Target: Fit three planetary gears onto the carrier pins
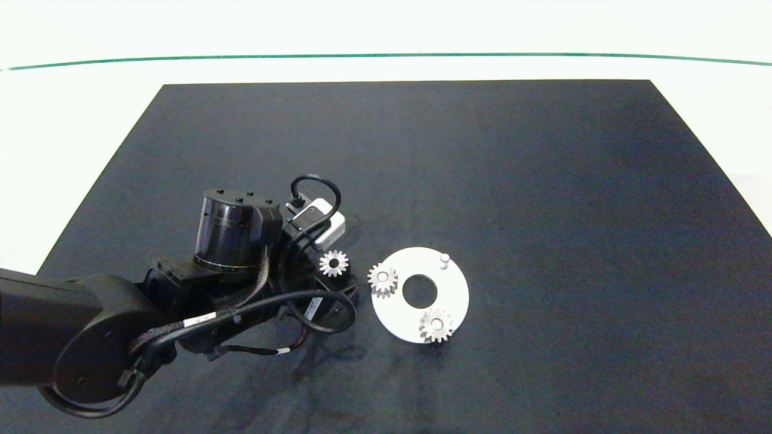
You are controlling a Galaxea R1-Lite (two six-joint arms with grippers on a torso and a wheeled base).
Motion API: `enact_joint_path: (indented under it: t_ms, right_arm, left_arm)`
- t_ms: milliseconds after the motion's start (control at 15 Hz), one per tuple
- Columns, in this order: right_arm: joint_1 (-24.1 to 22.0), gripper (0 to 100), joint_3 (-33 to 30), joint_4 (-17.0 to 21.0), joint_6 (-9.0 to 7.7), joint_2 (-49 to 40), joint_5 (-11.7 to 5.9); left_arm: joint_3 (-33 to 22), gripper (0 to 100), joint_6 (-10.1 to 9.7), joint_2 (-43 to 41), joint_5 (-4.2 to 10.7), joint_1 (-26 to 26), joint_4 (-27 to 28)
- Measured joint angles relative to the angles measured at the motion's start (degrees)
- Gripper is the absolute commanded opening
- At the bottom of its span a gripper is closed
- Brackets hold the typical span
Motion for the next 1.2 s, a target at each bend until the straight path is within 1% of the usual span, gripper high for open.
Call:
enact_joint_path:
  t_ms: [333, 400, 733, 800, 933, 1200]
  right_arm:
    - [0.0, 100, 0.0, 0.0, -0.06, 0.0, 0.0]
    - [0.0, 100, 0.0, 0.0, -0.06, 0.0, 0.02]
    - [0.0, 100, -0.2, 0.0, -0.06, 0.0, 0.0]
    - [0.0, 100, -0.2, 0.0, -0.13, 0.0, 0.0]
    - [0.0, 100, -0.3, 0.0, -0.48, 0.0, 0.0]
    - [0.0, 100, -0.5, 0.0, -0.5, 0.0, 0.02]
  left_arm:
    - [-0.5, 89, -0.16, 0.6, -1.05, 0.5, 0.0]
    - [-0.6, 86, -0.13, 0.6, -1.12, 0.7, 0.0]
    - [-0.7, 77, -0.05, 0.6, -1.33, 1.4, 0.0]
    - [-0.7, 74, -0.05, 0.6, -1.32, 1.4, 0.0]
    - [-0.7, 71, 0.04, 0.6, -1.32, 1.4, 0.0]
    - [-0.7, 62, 0.09, 0.6, -1.32, 1.4, 0.0]
